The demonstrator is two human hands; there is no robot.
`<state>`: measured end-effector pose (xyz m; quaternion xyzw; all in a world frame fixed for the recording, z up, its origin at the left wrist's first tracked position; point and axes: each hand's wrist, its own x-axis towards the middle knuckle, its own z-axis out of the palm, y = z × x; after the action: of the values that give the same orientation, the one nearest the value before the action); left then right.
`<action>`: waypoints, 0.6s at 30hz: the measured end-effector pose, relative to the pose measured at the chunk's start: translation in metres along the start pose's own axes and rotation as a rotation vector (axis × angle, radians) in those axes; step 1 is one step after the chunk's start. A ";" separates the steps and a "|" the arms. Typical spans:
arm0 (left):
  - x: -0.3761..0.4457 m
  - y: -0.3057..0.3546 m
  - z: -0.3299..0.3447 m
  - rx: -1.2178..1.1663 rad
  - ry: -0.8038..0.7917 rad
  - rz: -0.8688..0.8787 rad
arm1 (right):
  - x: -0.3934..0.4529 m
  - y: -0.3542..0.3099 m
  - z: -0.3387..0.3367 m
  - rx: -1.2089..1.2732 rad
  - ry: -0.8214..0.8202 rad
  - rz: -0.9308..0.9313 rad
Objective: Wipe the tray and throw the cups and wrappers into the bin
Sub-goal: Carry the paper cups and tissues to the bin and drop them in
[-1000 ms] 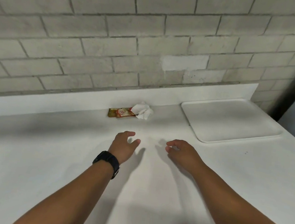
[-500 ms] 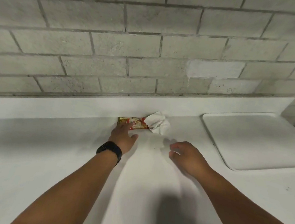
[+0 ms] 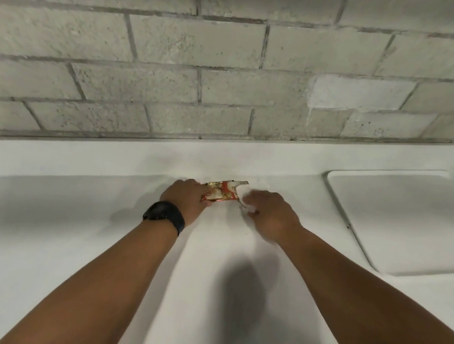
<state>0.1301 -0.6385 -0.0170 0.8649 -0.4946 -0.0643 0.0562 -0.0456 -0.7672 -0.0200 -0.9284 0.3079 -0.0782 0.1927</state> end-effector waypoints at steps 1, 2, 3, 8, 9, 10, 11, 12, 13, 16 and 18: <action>-0.002 0.001 0.000 0.026 -0.002 0.006 | -0.005 0.003 0.002 -0.025 0.010 0.021; -0.006 0.002 -0.001 0.060 0.001 0.014 | -0.010 0.005 0.002 -0.072 0.018 0.037; -0.009 0.004 0.000 0.097 0.007 0.022 | -0.014 0.008 0.001 -0.113 0.022 0.047; -0.038 0.020 0.004 0.082 0.020 0.022 | -0.045 0.016 -0.015 0.116 0.046 0.193; -0.045 0.025 0.005 0.039 0.038 0.018 | -0.052 0.018 -0.018 0.177 0.060 0.229; -0.053 0.030 0.005 -0.002 0.066 0.014 | -0.061 0.019 -0.022 0.233 0.078 0.262; -0.060 0.035 0.006 -0.034 0.094 0.011 | -0.070 0.020 -0.025 0.291 0.102 0.286; -0.070 0.042 0.005 -0.058 0.117 0.013 | -0.081 0.021 -0.030 0.330 0.129 0.291; -0.078 0.049 0.005 -0.077 0.129 0.017 | -0.092 0.022 -0.033 0.360 0.148 0.290; -0.102 0.069 0.002 -0.152 0.145 0.033 | -0.123 0.024 -0.041 0.418 0.179 0.327; -0.117 0.084 -0.002 -0.196 0.166 0.059 | -0.145 0.025 -0.047 0.436 0.207 0.336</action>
<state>0.0003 -0.5796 0.0047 0.8427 -0.5047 -0.0390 0.1832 -0.1875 -0.7129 0.0085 -0.7882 0.4514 -0.2037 0.3654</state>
